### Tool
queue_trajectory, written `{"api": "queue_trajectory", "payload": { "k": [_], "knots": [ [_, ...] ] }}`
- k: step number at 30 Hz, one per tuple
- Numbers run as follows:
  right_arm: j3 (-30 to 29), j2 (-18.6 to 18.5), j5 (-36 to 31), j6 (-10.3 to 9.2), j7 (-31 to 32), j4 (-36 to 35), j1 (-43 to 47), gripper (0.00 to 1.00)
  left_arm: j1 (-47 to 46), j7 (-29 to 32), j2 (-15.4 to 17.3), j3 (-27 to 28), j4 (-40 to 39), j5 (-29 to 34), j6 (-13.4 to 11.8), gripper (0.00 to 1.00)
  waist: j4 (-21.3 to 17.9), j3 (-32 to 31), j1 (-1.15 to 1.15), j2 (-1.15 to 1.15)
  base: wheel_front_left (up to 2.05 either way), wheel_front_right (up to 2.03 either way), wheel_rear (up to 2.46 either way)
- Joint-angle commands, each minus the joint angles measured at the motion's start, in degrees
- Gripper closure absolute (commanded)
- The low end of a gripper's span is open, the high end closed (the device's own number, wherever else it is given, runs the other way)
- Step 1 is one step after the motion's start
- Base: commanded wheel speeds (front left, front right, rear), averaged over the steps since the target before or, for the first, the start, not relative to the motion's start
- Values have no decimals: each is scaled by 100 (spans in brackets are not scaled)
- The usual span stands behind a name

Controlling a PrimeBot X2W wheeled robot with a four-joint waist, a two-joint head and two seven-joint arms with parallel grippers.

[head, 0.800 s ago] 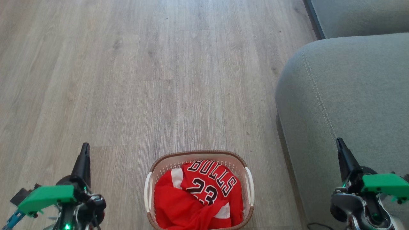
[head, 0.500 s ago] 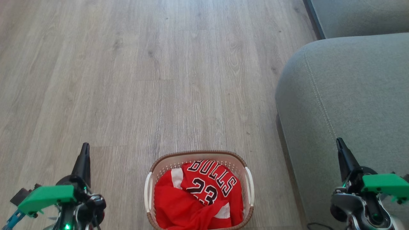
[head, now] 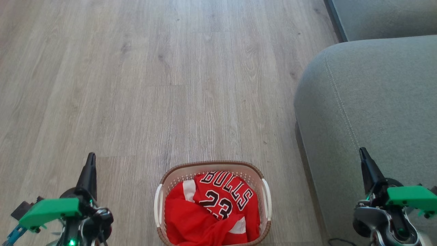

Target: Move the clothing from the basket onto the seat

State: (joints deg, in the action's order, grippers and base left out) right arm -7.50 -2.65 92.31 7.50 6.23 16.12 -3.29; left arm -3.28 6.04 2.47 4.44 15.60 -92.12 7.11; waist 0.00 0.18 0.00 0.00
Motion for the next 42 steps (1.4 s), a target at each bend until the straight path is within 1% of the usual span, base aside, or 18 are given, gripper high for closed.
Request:
{"api": "queue_trajectory", "payload": {
  "k": [1,29,30,34,42],
  "knots": [
    [99,-22,-14,-1,24,-210,-290,100,-291,44,41,206,-156,-6,37,100,0,0,0,0,0,0,0],
    [99,-22,-14,-1,24,-210,-290,100,-291,44,41,206,-156,-6,37,100,0,0,0,0,0,0,0],
    [2,0,0,0,-1,2,0,0,0,-1,0,0,-1,1,0,0,0,0,0,0,0,0,0],
    [44,57,-1,0,-6,356,188,0,183,-12,-28,-22,342,3,-8,0,0,0,0,0,0,0,0],
    [148,52,-64,0,-125,327,198,0,239,-130,-25,-71,246,85,-15,0,-5,-21,0,0,0,0,0]
  ]
}}
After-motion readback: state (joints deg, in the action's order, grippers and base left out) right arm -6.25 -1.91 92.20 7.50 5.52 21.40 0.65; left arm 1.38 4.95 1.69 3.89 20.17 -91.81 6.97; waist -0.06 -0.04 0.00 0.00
